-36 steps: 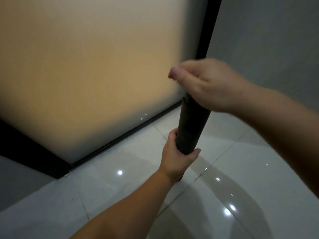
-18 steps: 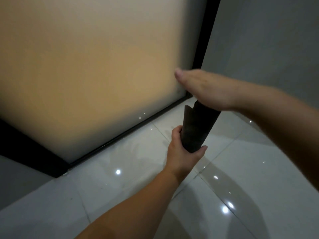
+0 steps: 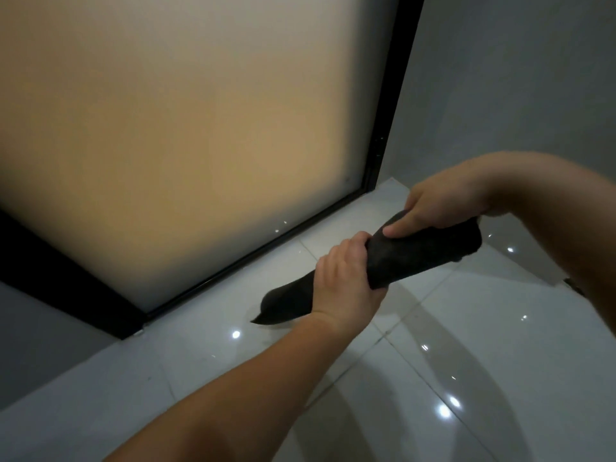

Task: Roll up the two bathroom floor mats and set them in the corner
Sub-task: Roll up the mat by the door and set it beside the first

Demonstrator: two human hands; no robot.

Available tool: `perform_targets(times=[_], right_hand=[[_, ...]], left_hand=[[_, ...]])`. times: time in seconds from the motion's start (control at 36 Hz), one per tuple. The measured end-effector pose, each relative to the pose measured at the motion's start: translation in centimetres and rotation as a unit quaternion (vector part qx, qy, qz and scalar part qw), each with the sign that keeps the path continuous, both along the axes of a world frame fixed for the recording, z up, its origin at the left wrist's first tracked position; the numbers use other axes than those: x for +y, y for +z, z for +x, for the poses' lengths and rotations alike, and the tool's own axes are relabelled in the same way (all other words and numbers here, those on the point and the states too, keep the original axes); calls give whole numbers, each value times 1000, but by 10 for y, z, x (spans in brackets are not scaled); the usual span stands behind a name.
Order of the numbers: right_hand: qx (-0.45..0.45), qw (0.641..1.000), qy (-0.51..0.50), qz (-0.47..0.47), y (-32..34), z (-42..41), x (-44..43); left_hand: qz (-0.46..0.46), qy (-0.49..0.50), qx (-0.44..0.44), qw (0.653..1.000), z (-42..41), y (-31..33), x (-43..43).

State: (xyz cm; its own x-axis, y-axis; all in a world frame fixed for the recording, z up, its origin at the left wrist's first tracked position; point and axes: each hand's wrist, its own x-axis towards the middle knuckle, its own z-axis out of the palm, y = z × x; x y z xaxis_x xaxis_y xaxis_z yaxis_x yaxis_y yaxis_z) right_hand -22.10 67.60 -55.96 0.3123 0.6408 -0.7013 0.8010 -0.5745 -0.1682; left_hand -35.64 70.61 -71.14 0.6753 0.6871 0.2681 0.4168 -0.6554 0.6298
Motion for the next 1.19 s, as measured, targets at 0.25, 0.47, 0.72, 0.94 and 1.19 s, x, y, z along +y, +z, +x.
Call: perform_targets(times=[0.25,0.47,0.72,0.94,1.19], right_hand=[[94,983,112,110,-15,-7,10],[104,960,239,101,-30,-60,51],[164,944,286,-27,-60,-156,120],[268,909,305,-94,-133,-272,166],[300,883,361,-16,-180,-404,191]], left_hand=[[-12,-125,83,989,-71,14,49],[-165,-137,190,958,-153,12,91],[-124,-118,262,950,-257,4,114],[-183,-58,287,939,-387,-41,125],[-153,128,309,930,-524,-61,120]])
